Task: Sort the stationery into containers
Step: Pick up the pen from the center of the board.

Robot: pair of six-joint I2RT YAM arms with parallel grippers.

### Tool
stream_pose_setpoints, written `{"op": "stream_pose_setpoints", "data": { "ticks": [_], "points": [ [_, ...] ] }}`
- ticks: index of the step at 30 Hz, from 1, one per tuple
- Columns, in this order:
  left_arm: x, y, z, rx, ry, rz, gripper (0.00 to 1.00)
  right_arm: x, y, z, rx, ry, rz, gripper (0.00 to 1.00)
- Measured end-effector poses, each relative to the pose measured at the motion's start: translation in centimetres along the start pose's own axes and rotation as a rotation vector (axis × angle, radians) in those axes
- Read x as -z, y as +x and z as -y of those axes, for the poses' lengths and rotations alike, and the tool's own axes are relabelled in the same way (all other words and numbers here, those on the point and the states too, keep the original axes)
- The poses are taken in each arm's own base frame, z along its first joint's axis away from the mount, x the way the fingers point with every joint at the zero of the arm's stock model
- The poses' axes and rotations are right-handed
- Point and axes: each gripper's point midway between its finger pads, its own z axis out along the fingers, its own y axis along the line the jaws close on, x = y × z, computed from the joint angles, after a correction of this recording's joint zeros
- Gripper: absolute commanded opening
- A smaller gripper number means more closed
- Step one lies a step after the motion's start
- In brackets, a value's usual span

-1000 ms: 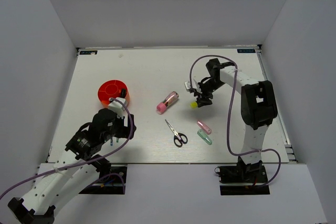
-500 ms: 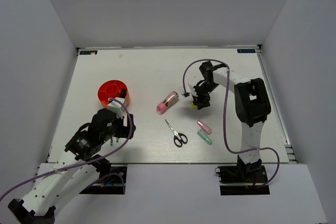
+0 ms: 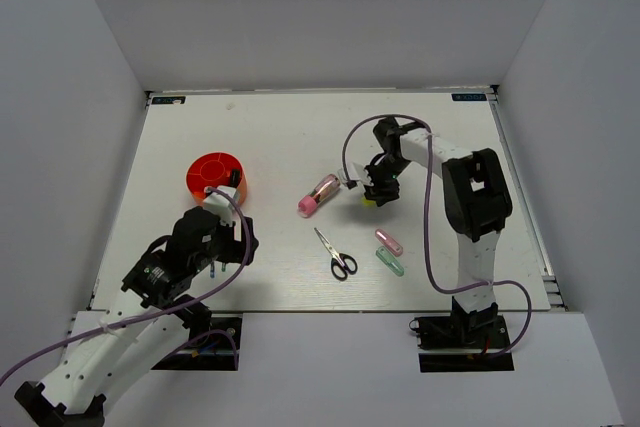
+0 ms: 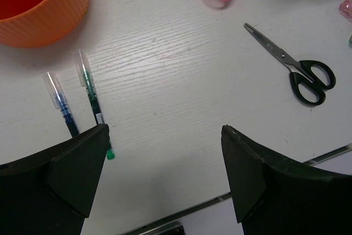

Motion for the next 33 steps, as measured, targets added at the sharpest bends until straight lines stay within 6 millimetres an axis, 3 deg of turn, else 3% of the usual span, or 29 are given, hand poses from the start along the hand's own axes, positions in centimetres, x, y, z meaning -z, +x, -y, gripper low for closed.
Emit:
{"op": "stream_pose_setpoints", "data": {
  "ticks": [10,18,24,29,33],
  "points": [
    [0.2,-0.2,0.0,0.004,0.0,0.012,0.93,-0.2,-0.1,-0.4,0.003,-0.01,-0.051,0.34],
    [0.3,-0.3,-0.2,0.006,-0.005,0.025,0.93,-0.2,-0.2,-0.3,-0.023,0.003,-0.084,0.12],
    [0.6,-0.6,-0.5,0.011,-0.016,0.059,0.93,-0.2,-0.8,-0.3,-0.092,0.021,-0.067,0.04],
    [1.0,-0.9,-0.9,0.022,-0.029,0.11,0.93,-0.2,-3.1,-0.8,-0.169,0.019,0.009,0.0],
    [1.5,-1.6,-1.5,0.041,-0.042,0.172,0.93,1.8,-6.7,-0.5,-0.214,0.06,0.1,0.0]
  ]
}}
